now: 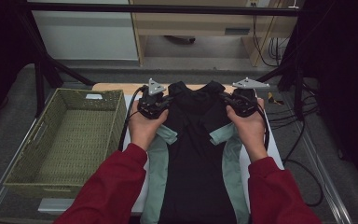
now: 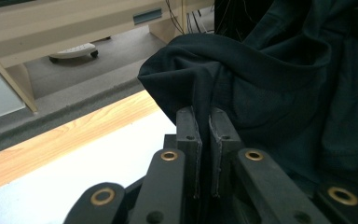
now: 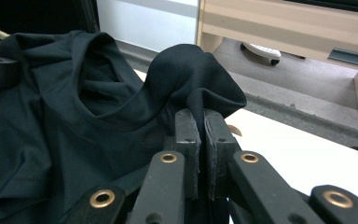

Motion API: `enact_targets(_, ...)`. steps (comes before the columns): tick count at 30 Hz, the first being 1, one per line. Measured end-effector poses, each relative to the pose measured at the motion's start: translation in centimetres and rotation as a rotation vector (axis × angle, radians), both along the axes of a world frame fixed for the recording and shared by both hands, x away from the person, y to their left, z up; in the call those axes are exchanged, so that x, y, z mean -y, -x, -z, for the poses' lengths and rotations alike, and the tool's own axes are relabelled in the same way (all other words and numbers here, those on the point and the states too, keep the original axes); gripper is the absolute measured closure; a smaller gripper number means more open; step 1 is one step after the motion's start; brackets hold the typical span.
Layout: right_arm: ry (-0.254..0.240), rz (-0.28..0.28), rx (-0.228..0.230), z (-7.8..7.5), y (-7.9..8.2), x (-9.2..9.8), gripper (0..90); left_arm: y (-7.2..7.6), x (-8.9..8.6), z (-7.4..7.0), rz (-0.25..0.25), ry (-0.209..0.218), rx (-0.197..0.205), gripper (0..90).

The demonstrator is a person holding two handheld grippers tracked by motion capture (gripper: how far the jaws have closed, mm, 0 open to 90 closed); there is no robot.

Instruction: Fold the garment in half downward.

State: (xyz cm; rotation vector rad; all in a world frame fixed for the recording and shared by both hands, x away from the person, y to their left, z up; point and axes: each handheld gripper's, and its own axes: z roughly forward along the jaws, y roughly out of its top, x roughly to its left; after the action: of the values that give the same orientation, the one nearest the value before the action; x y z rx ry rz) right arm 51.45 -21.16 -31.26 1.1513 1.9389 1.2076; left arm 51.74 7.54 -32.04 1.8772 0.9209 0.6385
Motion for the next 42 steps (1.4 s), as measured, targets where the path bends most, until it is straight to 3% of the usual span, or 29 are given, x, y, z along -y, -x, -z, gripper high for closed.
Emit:
enact_targets(6,-0.029,0.025,0.029,-1.5,-0.5,0.3,86.0,-0.5,0.1,-1.5,-0.006,0.011,0.028,84.8)
enact_targets(11,-0.016,0.038,0.026,-2.2,-1.0,0.3,86.0,-1.1,0.1,-2.3,-0.014,0.023,0.033,84.8)
enact_targets(15,0.006,0.036,0.050,-3.2,-1.0,0.0,86.0,-1.2,0.0,-2.9,-0.025,0.032,0.068,84.8)
enact_targets(18,0.030,0.033,0.065,-3.6,-1.1,-0.4,86.0,-1.5,0.1,-3.1,-0.028,0.030,0.068,84.8)
enact_targets(22,0.048,0.036,0.075,-3.5,-1.3,-0.8,86.0,-1.8,0.2,-2.9,-0.027,0.017,0.060,84.8)
enact_targets(42,0.020,0.045,0.060,-2.3,-1.5,-0.2,86.0,-2.0,0.1,-1.7,-0.029,0.033,0.046,84.8)
